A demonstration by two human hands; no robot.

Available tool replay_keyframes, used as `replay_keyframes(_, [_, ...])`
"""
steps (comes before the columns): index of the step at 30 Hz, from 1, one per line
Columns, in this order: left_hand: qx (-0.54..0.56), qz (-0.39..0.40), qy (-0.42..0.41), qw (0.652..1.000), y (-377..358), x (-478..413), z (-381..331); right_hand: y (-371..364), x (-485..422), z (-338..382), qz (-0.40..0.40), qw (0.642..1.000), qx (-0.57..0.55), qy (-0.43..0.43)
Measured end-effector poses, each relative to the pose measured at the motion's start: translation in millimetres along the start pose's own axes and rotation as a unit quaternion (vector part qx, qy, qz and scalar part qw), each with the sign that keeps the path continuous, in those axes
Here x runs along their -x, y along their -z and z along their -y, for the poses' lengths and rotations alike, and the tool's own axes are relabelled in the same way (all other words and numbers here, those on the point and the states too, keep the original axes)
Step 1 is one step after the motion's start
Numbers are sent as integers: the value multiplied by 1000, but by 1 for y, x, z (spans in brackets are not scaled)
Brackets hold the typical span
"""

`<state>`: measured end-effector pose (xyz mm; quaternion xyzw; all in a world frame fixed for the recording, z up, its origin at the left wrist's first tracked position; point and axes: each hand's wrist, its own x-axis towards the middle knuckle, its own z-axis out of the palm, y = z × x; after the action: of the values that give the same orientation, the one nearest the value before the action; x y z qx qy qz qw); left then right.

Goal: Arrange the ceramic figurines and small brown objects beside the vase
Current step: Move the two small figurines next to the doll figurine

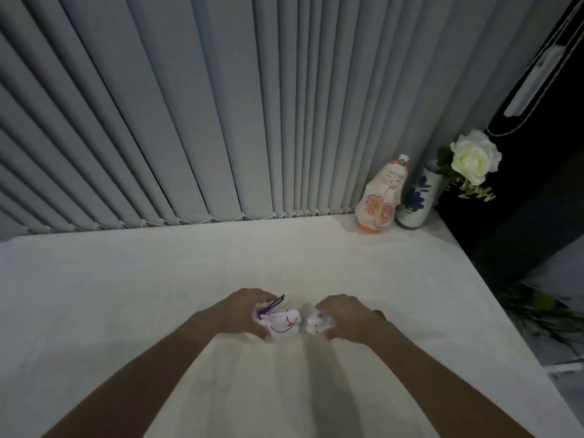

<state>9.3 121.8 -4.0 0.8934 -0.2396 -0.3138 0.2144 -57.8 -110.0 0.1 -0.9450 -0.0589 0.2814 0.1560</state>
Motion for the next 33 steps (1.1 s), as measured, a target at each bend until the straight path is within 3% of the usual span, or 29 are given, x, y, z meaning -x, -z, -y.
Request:
replay_keyframes(6, [-36,-51,2,998,-15,1,0,-13,-10,10,-19,999,27,-27])
replay_keyframes(15, [-68,-27,-37,997,-15,-7,6,-15,-22,6,-56,997,58,5])
replay_keyframes(20, [-60,-8,-54,997,6,-34,7,10,-31,-9,-126,992,18,10])
replay_keyframes(33, [-81,-14,-179,980,88,-193,-68,85,-57,-106,-217,960,-112,-137])
